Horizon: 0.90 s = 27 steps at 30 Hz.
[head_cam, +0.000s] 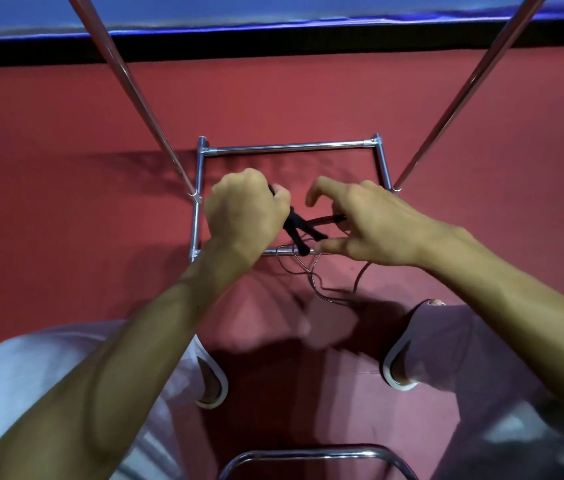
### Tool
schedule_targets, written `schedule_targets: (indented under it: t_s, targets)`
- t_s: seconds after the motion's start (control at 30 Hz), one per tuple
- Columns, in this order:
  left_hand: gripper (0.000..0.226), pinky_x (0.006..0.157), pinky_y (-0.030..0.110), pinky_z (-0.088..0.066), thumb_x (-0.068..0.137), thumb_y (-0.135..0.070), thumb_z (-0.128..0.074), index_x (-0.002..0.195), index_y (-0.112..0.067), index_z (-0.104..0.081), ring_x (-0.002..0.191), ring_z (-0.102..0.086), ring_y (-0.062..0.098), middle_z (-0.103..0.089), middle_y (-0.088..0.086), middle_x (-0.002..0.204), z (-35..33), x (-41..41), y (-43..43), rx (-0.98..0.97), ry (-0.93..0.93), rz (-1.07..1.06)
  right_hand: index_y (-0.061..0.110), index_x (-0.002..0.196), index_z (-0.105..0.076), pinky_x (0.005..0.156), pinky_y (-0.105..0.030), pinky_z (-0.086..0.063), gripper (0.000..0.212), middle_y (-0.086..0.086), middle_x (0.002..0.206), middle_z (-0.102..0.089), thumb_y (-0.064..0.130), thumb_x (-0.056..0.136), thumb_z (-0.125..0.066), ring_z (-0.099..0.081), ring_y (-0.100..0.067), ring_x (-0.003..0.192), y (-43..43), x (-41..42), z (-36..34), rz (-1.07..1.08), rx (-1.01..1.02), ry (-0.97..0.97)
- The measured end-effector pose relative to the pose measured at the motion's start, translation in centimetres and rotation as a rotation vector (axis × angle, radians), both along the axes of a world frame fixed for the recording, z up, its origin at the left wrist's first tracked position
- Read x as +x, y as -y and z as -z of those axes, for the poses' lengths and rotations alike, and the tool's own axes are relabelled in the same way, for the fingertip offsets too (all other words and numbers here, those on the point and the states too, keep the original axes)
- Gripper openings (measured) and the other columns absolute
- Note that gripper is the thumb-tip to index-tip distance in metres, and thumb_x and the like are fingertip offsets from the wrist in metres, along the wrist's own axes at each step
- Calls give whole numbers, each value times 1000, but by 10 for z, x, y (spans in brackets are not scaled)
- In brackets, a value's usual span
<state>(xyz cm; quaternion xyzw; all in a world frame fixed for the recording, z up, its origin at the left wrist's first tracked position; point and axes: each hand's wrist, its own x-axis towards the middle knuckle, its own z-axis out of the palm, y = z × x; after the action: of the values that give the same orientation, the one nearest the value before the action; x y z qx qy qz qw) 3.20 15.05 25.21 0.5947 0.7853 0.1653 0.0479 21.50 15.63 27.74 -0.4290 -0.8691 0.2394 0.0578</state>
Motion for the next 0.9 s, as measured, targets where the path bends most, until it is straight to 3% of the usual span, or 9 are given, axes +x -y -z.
schedule_targets:
  t_s: [0.03, 0.13, 0.23, 0.37, 0.47, 0.57, 0.7, 0.8, 0.9]
  targets:
    - [32, 69, 37, -38, 93, -35, -56, 90, -6, -69, 94, -64, 42, -69, 17, 94, -1, 1, 1, -42, -18, 23, 23, 111, -60, 60, -37, -44, 38, 12, 61, -48, 27, 81, -82, -48, -14, 60, -1, 1, 1, -22, 25, 9]
    - [27, 69, 35, -38, 90, -35, -58, 78, -11, -59, 90, -61, 40, -64, 14, 85, 0, 2, 3, -174, -22, 91, 24, 96, -72, 62, -39, -53, 15, 7, 67, -64, 25, 82, -77, -60, -27, 65, -5, 7, 3, -64, 136, -36]
    - [37, 63, 32, -37, 86, -36, -61, 64, -9, -50, 76, -54, 35, -50, 5, 65, -5, -2, 0, -340, 114, 154, 22, 87, -77, 61, -39, -52, 15, 2, 69, -71, 36, 89, -74, -62, -21, 62, -12, 19, 2, -79, 91, -88]
    - [48, 50, 33, -21, 86, -31, -63, 51, -13, -35, 46, -28, 18, -30, -2, 47, -22, -16, -2, -472, 486, 357, 5, 74, -66, 50, -34, -35, 31, -12, 58, -49, 27, 97, -68, -39, -21, 52, -16, 28, -5, 0, -573, -367]
    - [45, 47, 31, -17, 93, -27, -57, 56, -9, -39, 44, -19, 14, -26, 2, 51, -29, -21, 2, -409, 720, 480, 7, 74, -62, 64, -31, -45, 30, -4, 71, -56, 22, 100, -57, -55, -12, 63, -10, 21, -5, 70, -948, -574]
    - [50, 49, 35, -18, 98, -31, -52, 59, -3, -37, 47, -22, 14, -28, 4, 54, -30, -22, 9, -294, 722, 497, -9, 91, -55, 82, -42, -50, 32, -25, 93, -65, 20, 101, -48, -69, -30, 80, -4, 11, 1, 138, -1221, -748]
    - [48, 52, 37, -23, 102, -29, -49, 59, -12, -40, 50, -23, 12, -30, 0, 55, -29, -19, 14, -144, 640, 469, 9, 72, -49, 69, -40, -45, 31, -24, 86, -68, 18, 101, -47, -58, -31, 72, -2, -4, 1, 295, -1177, -847]
    - [51, 55, 39, -29, 101, -34, -45, 59, -6, -40, 52, -30, 17, -35, 2, 55, -22, -13, 14, -126, 606, 424, 11, 76, -47, 56, -27, -48, 30, -24, 85, -71, 14, 105, -43, -68, -28, 70, -3, -9, 1, 337, -1045, -835]
    - [54, 58, 41, -36, 94, -44, -40, 62, -1, -44, 55, -37, 24, -40, 6, 55, -19, -8, 15, -113, 593, 344, 9, 81, -51, 57, -25, -51, 25, -31, 88, -71, 11, 106, -45, -72, -23, 70, -4, -12, -1, 336, -931, -831]
